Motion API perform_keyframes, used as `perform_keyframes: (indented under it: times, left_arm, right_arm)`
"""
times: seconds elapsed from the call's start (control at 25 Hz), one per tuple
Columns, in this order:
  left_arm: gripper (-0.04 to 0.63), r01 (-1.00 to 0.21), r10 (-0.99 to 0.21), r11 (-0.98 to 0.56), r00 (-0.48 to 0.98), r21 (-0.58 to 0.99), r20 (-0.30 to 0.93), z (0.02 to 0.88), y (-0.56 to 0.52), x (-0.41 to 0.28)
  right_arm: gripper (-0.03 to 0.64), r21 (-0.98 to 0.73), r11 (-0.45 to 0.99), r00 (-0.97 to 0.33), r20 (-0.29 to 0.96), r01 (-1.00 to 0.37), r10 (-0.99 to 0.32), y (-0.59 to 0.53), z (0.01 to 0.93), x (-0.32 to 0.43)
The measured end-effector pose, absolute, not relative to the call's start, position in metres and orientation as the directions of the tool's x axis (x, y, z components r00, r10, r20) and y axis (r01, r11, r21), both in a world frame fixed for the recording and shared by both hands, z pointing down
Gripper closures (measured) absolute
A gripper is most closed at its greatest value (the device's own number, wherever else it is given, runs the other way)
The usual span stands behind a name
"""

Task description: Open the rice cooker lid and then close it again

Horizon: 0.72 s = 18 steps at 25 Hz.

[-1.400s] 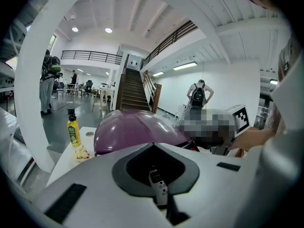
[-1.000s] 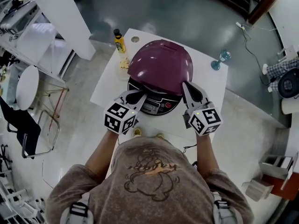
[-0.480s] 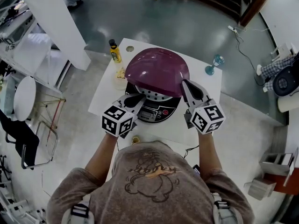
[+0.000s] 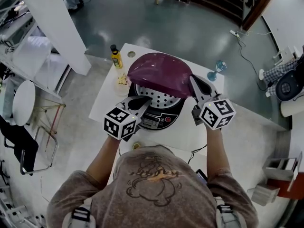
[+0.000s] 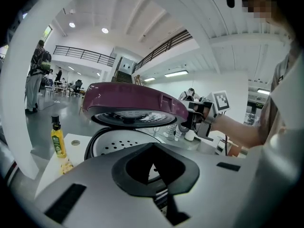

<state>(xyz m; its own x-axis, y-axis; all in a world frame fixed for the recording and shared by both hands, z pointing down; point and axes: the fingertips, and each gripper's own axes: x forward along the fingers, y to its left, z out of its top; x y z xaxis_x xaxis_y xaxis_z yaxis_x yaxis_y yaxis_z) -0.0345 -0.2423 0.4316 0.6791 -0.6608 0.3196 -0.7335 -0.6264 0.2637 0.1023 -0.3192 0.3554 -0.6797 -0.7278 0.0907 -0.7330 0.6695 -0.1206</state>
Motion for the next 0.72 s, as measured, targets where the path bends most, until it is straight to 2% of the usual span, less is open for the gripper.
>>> perform_keyframes:
  times: [0.32, 0.72]
  left_arm:
    - [0.575, -0.728, -0.672, -0.635, 0.686, 0.258, 0.28, 0.421, -0.254, -0.032]
    - [0.575, -0.716, -0.674, -0.652, 0.698, 0.25, 0.242, 0.412, -0.27, -0.021]
  right_arm:
    - [0.614, -0.05, 0.65, -0.652, 0.062, -0.759, -0.756, -0.354, 0.33, 0.118]
    - [0.614, -0.087, 0.624, -0.628, 0.025, -0.777, -0.778, -0.407, 0.31, 0.138]
